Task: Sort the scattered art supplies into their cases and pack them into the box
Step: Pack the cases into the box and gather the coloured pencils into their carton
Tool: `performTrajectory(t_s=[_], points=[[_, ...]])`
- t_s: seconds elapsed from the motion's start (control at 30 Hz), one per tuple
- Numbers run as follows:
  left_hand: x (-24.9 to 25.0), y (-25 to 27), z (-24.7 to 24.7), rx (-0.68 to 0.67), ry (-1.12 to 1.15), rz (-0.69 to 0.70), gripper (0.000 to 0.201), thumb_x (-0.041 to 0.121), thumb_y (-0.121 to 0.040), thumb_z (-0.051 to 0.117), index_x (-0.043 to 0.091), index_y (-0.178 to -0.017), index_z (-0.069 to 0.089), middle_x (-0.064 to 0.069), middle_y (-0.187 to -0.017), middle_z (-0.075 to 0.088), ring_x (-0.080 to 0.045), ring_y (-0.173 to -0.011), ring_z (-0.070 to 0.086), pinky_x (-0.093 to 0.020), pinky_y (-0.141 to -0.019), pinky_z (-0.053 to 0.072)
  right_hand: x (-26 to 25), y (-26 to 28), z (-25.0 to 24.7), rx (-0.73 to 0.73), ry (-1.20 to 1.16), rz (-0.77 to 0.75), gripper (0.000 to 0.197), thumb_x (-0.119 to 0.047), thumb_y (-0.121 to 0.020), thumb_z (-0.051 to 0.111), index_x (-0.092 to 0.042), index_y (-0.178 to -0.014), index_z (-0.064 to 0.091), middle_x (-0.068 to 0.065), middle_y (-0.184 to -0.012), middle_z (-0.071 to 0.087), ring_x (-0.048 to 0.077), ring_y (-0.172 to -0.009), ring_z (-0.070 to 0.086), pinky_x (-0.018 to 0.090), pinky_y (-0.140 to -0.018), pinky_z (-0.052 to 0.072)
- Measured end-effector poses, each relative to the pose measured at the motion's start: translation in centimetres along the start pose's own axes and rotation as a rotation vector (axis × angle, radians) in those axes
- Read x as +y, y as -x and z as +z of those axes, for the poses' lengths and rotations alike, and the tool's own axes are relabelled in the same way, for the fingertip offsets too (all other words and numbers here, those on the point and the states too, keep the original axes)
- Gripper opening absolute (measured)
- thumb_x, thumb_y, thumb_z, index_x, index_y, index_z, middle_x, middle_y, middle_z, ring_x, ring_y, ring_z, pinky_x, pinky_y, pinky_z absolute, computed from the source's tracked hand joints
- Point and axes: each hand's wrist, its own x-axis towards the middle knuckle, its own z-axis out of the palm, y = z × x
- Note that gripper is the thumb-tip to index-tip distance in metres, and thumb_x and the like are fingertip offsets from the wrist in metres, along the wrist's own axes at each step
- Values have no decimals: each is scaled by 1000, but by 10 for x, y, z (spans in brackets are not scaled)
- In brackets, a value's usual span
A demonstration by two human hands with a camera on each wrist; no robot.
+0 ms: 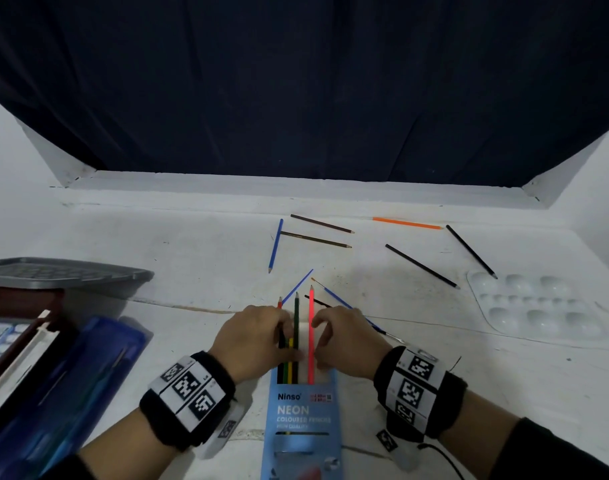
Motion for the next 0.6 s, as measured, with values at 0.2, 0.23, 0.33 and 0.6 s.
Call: performTrajectory(t_s=[0.2, 0.23, 0.33, 0.6], points=[[-24, 29, 4, -131, -239, 193, 77, 77, -87, 33, 38, -152, 27, 17, -162, 13, -9, -149, 11, -39, -109, 27, 11, -1, 0, -35, 462, -299, 58, -24, -88, 65, -18, -143, 46, 6, -151, 39, 23, -143, 26, 39, -118, 27], [-26, 31, 7, -182, -278, 207, 79, 77, -88, 32, 39, -155, 16, 20, -164, -3, -7, -151, -6, -40, -110, 22, 11, -1, 3, -64, 516, -311, 60, -29, -91, 62, -18, -147, 42, 6, -158, 29, 22, -148, 16, 39, -122, 18], [-27, 33, 13, -218, -354, 259, 78, 74, -93, 31, 35, -157, 10, 20, -163, -16, -8, -150, -21, -44, -111, 19, 12, -2, 11, -109, 599, -344, 57, -32, -98, 54, -14, -149, 36, 8, -162, 20, 21, -150, 12, 30, -121, 7], [-33, 31, 22, -193, -419, 332, 87, 80, -85, 9, 29, -154, 25, 17, -165, 12, -18, -154, 3, -52, -104, 23, 12, 8, 19, -148, 526, -376, 28, -25, -95, 53, -11, -116, 63, 6, -121, 64, 24, -110, 60, 37, -95, 46]])
